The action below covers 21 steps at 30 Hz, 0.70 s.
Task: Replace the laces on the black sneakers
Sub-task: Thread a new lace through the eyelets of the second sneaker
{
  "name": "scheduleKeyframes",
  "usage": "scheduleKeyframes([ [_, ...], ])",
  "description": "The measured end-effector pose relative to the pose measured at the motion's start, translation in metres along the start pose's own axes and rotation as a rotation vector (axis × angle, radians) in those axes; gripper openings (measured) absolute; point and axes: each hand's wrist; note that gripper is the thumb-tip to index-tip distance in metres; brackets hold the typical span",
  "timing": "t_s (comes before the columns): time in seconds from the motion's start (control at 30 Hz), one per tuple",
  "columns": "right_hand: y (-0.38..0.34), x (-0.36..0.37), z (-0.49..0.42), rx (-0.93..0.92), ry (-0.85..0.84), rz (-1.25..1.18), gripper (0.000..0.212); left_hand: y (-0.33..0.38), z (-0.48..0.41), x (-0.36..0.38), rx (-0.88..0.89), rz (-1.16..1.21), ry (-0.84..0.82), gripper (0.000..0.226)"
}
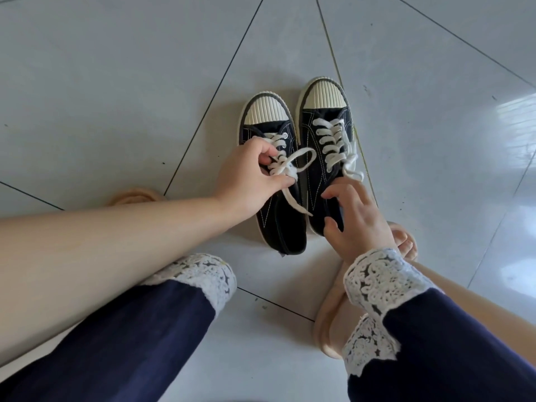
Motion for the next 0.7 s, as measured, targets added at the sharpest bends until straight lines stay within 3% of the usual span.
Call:
scheduleKeyframes([
  [0.37, -0.005, -0.001, 0.003, 0.129, 0.049, -0.001, 0.041, 0.001, 0.005, 0.003, -0.052, 0.056, -0.03, 0.046],
  [0.53, -0.002, -0.007, 0.005, 0.158, 0.005, -0.111, 0.041, 0.002, 0.01, 0.004, -0.032, 0.023, -0.018, 0.051],
  [0.7, -0.017, -0.007, 0.0, 0.202, -0.08, -0.097, 0.056, 0.005, 0.012, 0.007, -0.064, 0.077, 0.012, 0.047],
])
Point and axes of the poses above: each hand's wrist, its own z-axis away from the middle knuckle, its own x-axis out of the palm, y = z × x, and after that the axes turned 15 degrees about z, right-handed
